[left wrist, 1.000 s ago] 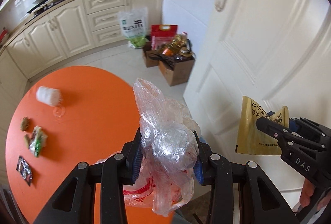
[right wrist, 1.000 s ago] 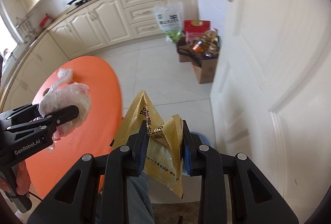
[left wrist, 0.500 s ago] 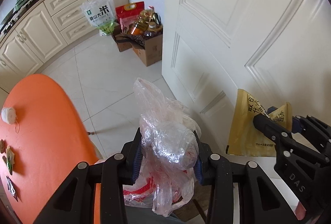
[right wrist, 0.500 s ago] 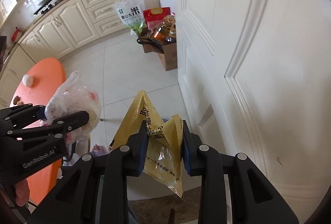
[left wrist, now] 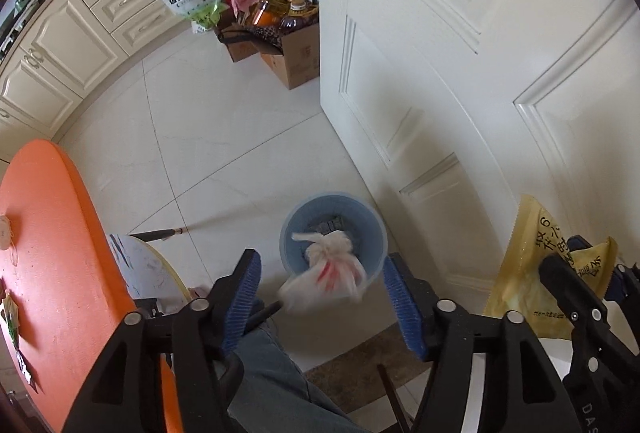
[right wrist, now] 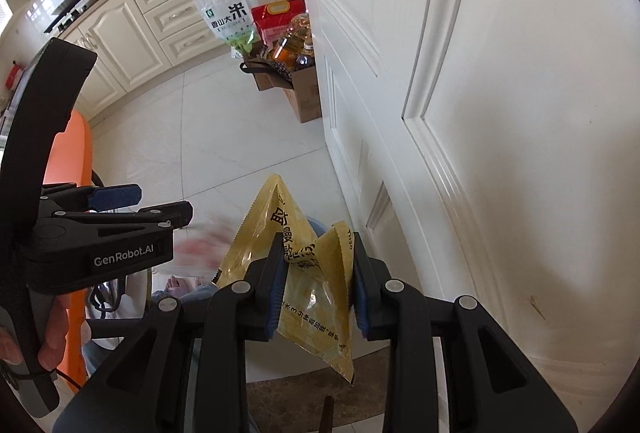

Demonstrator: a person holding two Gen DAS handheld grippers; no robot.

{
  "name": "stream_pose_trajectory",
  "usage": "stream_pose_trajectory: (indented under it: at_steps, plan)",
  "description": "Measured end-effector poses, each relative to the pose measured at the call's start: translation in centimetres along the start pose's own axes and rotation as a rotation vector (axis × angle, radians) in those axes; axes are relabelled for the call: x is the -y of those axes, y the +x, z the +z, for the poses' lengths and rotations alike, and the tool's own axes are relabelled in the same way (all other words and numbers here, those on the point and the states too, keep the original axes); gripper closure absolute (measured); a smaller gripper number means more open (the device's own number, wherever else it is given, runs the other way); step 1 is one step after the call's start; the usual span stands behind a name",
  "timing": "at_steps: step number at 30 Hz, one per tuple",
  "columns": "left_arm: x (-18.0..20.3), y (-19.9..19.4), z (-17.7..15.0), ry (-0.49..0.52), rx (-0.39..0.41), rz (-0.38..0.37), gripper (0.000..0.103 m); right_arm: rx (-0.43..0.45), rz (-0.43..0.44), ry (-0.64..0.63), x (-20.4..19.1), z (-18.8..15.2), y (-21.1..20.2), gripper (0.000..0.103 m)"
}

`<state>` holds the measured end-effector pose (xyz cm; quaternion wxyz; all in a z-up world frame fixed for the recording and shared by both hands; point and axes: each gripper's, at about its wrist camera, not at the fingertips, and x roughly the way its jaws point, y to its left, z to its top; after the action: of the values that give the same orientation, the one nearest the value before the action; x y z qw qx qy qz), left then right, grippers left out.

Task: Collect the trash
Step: 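Open the left gripper over the bin while the right gripper releases the yellow bag, then move both open grippers back toward the orange table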

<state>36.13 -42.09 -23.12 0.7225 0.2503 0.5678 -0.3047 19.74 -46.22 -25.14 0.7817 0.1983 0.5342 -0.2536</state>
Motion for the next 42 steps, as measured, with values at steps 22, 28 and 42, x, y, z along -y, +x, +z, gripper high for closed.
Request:
stream_pose_trajectory:
  at_steps: [22, 28, 42]
  plan:
    - [-4.8, -3.7, -5.2, -0.084, 0.036, 0.037, 0.037, -0.041, 0.081, -0.054, -5.0, 1.0, 1.3, 0.058]
    - [-5.4, -4.7, -6.0, -0.085, 0.037, 0.026, 0.037, -0.037, 0.066, -0.053, -5.1, 0.6, 0.0, 0.057]
    - [-6.9, -10.8, -11.5, -0.103, 0.124, 0.011, 0.037, 0.046, 0.045, -0.089, -7.4, -1.5, -5.9, 0.044]
